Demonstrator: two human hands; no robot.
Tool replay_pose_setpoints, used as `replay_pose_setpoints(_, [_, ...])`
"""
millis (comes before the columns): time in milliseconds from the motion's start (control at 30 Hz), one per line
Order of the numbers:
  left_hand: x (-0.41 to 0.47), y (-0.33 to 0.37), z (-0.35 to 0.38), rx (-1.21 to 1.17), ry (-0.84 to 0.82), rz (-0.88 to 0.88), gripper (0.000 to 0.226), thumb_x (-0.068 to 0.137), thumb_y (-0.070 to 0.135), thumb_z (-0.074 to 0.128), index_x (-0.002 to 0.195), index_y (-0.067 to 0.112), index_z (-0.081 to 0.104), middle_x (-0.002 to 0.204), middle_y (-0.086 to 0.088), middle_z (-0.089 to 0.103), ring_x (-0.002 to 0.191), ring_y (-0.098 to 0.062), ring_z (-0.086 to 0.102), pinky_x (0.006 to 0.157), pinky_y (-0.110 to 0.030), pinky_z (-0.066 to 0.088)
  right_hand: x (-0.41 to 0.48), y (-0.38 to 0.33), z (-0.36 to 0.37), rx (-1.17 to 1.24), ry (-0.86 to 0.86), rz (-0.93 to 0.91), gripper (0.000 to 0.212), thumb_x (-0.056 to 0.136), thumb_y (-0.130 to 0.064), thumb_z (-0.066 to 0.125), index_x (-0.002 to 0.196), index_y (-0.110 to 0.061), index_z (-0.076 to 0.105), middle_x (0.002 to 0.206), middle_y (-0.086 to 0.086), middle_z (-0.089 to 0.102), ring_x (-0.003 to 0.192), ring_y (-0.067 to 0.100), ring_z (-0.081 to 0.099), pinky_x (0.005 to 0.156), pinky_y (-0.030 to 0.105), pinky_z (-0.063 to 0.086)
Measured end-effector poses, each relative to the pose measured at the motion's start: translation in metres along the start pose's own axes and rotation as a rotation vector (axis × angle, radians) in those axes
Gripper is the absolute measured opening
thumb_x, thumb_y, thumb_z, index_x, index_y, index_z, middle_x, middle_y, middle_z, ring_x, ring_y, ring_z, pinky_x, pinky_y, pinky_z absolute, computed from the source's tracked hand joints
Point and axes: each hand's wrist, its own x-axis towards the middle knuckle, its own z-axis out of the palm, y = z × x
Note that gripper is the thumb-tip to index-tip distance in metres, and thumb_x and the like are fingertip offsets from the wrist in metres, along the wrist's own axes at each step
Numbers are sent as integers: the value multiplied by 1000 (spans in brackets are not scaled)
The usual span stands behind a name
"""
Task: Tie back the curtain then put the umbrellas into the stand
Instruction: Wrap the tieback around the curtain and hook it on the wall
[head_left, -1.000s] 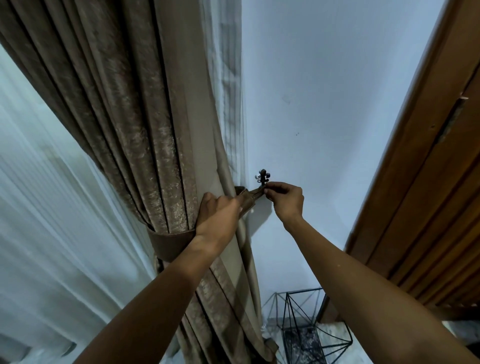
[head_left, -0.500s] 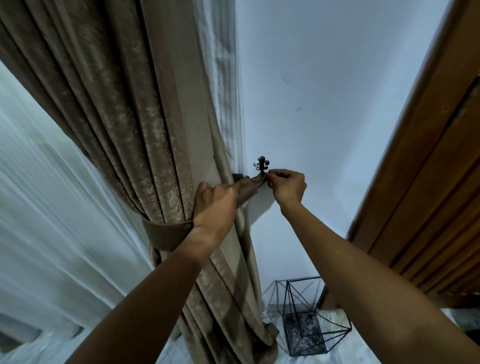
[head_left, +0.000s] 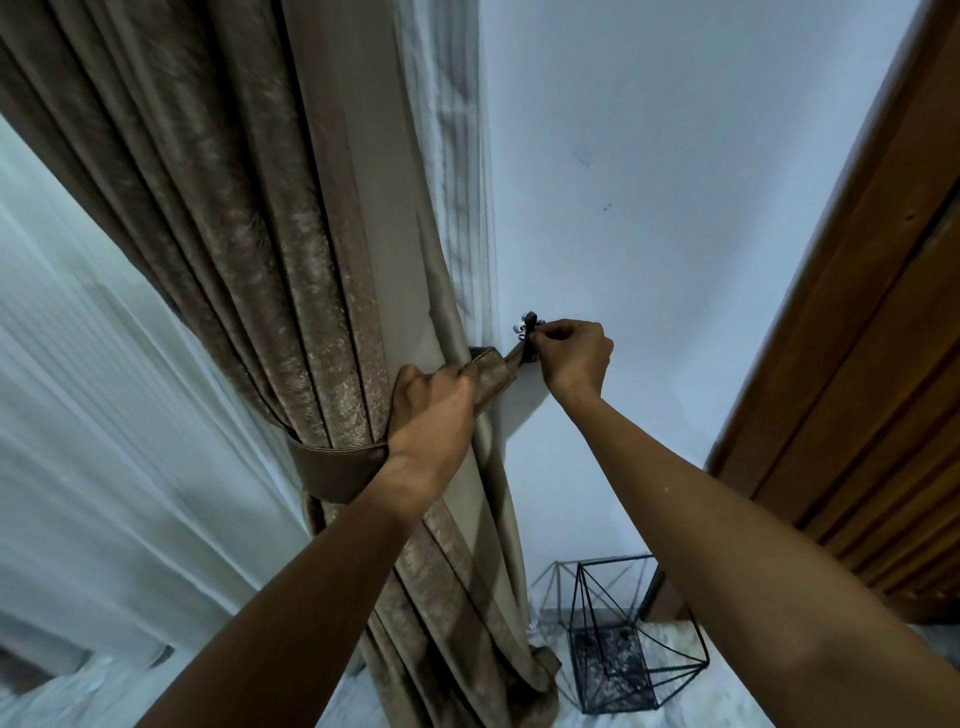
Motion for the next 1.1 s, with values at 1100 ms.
replay_pose_setpoints(1100, [-98,-37,-5,-21,559,-55,61,78,22,73,131,29,44,153,-7,25,141,-30,26,111,-50,15,-124,43,7,233,-390,-173,53,84,-31,81,133,-22,61,134,1,60,117,16,64,99,31,55])
